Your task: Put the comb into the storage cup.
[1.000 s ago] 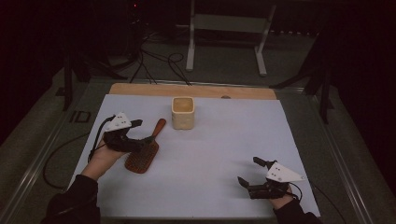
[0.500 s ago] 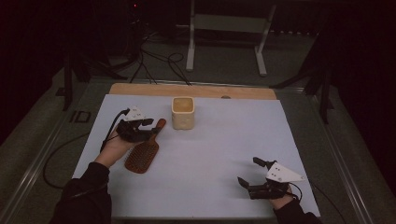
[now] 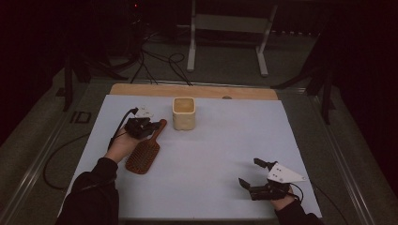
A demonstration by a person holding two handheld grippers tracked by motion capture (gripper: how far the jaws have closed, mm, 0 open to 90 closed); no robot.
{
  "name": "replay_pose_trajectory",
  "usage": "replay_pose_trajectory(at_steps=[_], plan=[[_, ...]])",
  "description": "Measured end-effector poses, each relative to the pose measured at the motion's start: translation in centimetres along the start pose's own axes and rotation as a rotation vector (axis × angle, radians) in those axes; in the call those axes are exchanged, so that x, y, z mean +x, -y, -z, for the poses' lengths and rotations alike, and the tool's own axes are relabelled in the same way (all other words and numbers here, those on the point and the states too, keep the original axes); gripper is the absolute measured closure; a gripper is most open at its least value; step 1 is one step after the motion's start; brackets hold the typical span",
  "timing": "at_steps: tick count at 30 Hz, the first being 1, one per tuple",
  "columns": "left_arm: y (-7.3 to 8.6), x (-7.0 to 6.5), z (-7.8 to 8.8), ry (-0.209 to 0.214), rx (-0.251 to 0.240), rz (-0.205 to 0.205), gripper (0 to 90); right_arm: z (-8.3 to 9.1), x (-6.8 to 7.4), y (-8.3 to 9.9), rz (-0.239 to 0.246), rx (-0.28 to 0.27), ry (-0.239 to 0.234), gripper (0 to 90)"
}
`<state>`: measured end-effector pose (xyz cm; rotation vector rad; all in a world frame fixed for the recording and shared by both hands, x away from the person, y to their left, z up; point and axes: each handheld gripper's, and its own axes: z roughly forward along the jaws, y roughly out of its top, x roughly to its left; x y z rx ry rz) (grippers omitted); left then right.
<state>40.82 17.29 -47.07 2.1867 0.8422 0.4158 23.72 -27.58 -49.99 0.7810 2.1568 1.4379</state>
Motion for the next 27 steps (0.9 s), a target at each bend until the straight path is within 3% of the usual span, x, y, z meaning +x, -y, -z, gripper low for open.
replay_pose_trajectory(at_steps=[2, 6, 14, 21, 23, 27], plan=[[-0.1, 0.0, -0.5, 0.005, 0.023, 0.016, 90.0, 0.0, 0.0, 0.0, -0.001, 0.000, 0.000, 8.4], [-0.1, 0.0, -1.5, 0.003, 0.072, -0.005, 90.0, 0.0, -0.1, 0.0, -0.002, -0.002, -0.002, 8.4], [-0.1, 0.4, -3.2, -0.005, 0.167, 0.009, 90.0, 0.0, -0.1, 0.1, -0.009, 0.005, -0.003, 8.4], [-0.1, 0.3, -4.0, -0.018, 0.204, -0.002, 90.0, 0.0, -0.2, 0.1, -0.010, 0.003, -0.004, 8.4], [-0.1, 0.5, -4.2, -0.002, 0.214, 0.012, 90.0, 0.0, -0.2, 0.1, -0.010, 0.002, -0.004, 8.4], [0.0, 0.8, -4.3, -0.017, 0.227, 0.028, 90.0, 0.0, -0.2, 0.1, -0.010, 0.003, -0.004, 8.4]])
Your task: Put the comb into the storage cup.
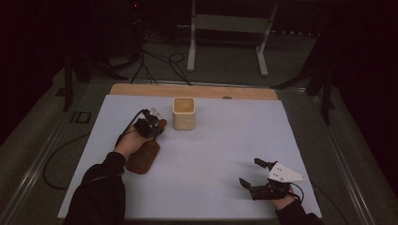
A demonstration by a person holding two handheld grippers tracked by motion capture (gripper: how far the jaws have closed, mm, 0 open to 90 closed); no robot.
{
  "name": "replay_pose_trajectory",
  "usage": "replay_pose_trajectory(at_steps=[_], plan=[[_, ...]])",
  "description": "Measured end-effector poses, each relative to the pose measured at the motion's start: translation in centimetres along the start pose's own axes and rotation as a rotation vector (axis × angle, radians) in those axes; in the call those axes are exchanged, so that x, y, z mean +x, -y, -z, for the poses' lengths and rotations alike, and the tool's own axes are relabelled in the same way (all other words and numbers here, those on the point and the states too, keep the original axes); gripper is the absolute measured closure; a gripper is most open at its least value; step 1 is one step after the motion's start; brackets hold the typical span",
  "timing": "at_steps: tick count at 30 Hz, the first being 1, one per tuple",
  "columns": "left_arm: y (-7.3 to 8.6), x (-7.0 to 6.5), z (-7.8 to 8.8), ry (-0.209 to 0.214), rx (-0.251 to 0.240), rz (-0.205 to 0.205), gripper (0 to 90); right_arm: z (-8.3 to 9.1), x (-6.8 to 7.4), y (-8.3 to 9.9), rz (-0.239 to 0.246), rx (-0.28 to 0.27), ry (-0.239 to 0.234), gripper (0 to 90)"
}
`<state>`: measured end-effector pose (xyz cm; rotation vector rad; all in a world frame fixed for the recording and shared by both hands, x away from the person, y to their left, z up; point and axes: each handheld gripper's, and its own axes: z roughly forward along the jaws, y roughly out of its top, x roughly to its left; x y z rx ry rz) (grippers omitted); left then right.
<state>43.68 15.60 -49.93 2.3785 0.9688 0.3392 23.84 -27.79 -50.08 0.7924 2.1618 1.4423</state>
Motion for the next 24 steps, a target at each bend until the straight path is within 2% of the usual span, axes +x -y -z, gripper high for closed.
replay_pose_trajectory(at_steps=[2, 9, 18, 24], plan=[[0.0, 0.1, -0.1, -0.010, 0.018, -0.009, 90.0, 0.0, 0.0, 0.0, 0.002, 0.000, 0.000, 8.4], [0.7, 0.8, 0.5, -0.032, 0.029, 0.020, 90.0, 0.1, 0.0, 0.0, -0.006, -0.001, 0.002, 8.4], [3.0, 2.4, 1.8, -0.051, 0.048, 0.075, 90.0, 0.0, 0.0, 0.0, -0.009, -0.001, 0.001, 8.4], [5.1, 3.2, 2.9, -0.068, 0.060, 0.108, 90.0, 0.0, 0.0, -0.1, -0.006, -0.001, 0.004, 8.4]])
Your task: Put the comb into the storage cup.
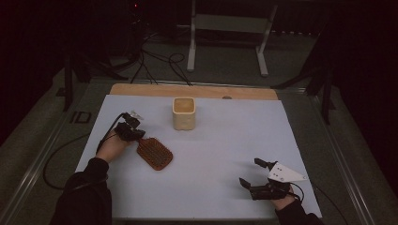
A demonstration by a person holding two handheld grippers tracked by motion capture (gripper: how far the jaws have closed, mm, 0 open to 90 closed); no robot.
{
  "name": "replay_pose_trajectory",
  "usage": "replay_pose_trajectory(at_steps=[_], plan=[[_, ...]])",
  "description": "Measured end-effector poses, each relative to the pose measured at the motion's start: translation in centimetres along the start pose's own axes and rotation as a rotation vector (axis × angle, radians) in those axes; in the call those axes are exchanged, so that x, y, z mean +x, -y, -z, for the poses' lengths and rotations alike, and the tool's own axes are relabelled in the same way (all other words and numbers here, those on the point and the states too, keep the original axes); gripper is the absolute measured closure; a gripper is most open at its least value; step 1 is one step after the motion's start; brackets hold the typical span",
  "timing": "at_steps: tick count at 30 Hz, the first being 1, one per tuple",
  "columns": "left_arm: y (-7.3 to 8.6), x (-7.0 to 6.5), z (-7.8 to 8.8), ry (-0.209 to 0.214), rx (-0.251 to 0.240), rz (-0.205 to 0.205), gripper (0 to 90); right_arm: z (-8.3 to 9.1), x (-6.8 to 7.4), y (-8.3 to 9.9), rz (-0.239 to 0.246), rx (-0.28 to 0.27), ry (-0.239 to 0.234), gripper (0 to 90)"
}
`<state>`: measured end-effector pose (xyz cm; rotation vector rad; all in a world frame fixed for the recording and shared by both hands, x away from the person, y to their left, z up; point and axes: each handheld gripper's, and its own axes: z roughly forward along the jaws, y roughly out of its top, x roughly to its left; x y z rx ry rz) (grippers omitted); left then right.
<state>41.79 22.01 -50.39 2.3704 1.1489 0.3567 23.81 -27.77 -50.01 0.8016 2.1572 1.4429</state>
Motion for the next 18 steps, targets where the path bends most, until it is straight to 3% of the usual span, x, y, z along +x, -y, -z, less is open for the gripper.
replay_pose_trajectory(at_steps=[9, 12, 13, 18], plan=[[2.9, 0.5, 1.5, 0.017, 0.011, 0.017, 90.0, -0.1, 0.0, 0.0, 0.003, 0.006, 0.002, 8.4], [3.1, 0.5, 1.7, 0.018, 0.010, 0.016, 90.0, -0.1, 0.0, 0.0, 0.001, 0.007, 0.004, 8.4], [4.0, 0.2, 2.3, 0.027, 0.006, 0.021, 90.0, -0.1, 0.0, 0.0, 0.001, 0.006, 0.004, 8.4], [5.4, -0.3, 3.2, 0.056, -0.001, 0.019, 90.0, 0.0, 0.0, 0.0, 0.002, 0.008, 0.007, 8.4]])
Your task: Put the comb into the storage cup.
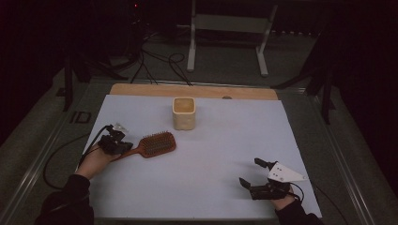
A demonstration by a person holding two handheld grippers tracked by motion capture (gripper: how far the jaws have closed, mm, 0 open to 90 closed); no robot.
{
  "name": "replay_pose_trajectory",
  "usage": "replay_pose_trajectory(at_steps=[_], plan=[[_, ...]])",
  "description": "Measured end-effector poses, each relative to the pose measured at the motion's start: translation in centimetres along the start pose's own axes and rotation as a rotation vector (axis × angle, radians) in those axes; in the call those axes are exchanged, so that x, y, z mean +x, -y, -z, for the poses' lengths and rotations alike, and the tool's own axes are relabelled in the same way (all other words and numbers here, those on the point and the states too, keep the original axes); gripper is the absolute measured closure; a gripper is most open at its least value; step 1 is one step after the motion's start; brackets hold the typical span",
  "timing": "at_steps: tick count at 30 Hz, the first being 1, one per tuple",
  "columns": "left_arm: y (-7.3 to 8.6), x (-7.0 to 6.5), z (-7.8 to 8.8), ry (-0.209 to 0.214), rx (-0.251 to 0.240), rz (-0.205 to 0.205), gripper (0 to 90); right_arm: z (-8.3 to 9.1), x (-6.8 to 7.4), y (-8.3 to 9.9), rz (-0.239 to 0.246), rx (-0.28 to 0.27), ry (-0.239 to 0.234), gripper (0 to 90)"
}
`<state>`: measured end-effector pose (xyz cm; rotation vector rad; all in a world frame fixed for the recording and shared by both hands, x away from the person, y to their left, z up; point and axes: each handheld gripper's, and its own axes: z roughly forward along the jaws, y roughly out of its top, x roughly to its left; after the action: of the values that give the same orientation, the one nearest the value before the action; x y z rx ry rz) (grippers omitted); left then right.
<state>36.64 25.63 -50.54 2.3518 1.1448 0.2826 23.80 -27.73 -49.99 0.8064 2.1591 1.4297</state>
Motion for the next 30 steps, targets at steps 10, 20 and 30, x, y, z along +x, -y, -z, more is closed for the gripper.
replay_pose_trajectory(at_steps=[10, 20, 30], plan=[[1.8, -1.3, 1.0, 0.028, -0.015, 0.006, 90.0, -0.1, 0.1, 0.0, 0.002, 0.001, 0.002, 8.4], [2.4, -2.5, 1.3, 0.057, -0.014, 0.006, 90.0, 0.0, 0.1, -0.1, 0.001, 0.000, 0.007, 8.4], [2.7, -3.4, 1.5, 0.077, -0.007, -0.012, 90.0, 0.0, 0.1, -0.1, 0.000, 0.004, 0.005, 8.4]])
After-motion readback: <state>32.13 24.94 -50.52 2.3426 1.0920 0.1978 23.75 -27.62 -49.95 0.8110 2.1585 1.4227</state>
